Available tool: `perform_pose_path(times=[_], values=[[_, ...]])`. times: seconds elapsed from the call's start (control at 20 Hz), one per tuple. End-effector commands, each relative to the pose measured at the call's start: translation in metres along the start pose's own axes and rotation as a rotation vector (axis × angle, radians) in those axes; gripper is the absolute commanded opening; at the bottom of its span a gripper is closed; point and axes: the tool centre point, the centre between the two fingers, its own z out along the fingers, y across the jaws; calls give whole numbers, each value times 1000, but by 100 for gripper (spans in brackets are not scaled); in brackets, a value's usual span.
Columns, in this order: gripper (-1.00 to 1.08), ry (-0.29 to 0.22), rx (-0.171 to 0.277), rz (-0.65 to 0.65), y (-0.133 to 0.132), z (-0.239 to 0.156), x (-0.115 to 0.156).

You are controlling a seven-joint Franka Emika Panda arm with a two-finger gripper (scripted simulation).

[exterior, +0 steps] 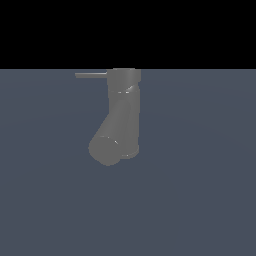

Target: Turn on the faucet by rotating a designated handle.

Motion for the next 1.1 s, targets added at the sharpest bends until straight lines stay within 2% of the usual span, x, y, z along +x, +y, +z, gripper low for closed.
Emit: perform_pose_path(times=[0.0, 0.5, 1.05], values=[[-100, -5, 8, 53, -4, 4, 10], [-100, -27, 32, 291, -23, 27, 54], [-100, -51, 37, 558, -45, 60, 99]])
